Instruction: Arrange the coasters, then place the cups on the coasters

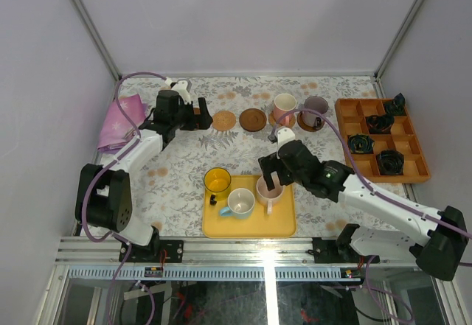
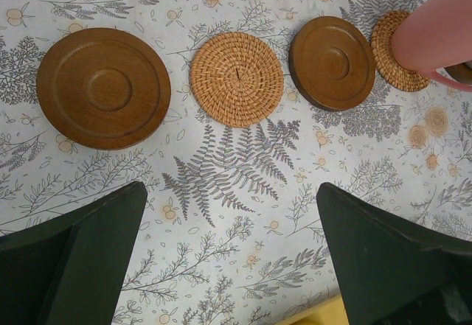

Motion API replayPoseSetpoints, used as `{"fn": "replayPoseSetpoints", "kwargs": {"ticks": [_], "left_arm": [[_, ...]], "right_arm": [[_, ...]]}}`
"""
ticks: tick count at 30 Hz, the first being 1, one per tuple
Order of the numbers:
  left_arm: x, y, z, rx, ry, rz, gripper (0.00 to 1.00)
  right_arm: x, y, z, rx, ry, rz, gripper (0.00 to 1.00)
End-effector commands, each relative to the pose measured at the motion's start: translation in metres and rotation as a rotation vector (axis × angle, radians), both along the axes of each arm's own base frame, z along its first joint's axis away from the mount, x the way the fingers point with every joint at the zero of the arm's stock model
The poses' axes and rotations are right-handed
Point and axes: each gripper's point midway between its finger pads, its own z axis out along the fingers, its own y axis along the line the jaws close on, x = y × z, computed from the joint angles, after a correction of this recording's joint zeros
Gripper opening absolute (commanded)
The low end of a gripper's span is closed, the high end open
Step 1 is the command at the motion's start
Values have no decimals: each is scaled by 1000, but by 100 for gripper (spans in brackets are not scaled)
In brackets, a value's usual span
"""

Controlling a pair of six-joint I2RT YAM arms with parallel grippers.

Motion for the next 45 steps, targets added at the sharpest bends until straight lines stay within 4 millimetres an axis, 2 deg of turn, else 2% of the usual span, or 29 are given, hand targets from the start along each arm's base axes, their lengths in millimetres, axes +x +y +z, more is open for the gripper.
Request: {"fn": "replayPoseSetpoints", "kwargs": {"ticks": [1, 7, 18, 29, 35, 41, 45], "left_arm": [[10, -4, 14, -6, -54, -13, 100], [6, -3, 8, -7, -39, -5, 100], [9, -5, 8, -10, -35, -11, 100], [10, -2, 7, 10, -32, -9, 100], [9, -2, 6, 12, -27, -6, 100], [11, -3, 6, 8, -28, -9, 100], [12, -4, 5, 1, -26, -10, 100]], "right_arm": [[-36, 8, -7, 62, 133, 90, 99], [-56, 11, -16, 59, 193, 128, 99], [-70, 10, -36, 21, 258, 88, 99], [-72, -1, -63, -74, 296, 14, 99], [-70, -24, -75, -162, 314, -122, 99], [-76, -37, -75, -156, 324, -188, 99], [-76, -28, -71, -121, 320, -141, 90]]}}
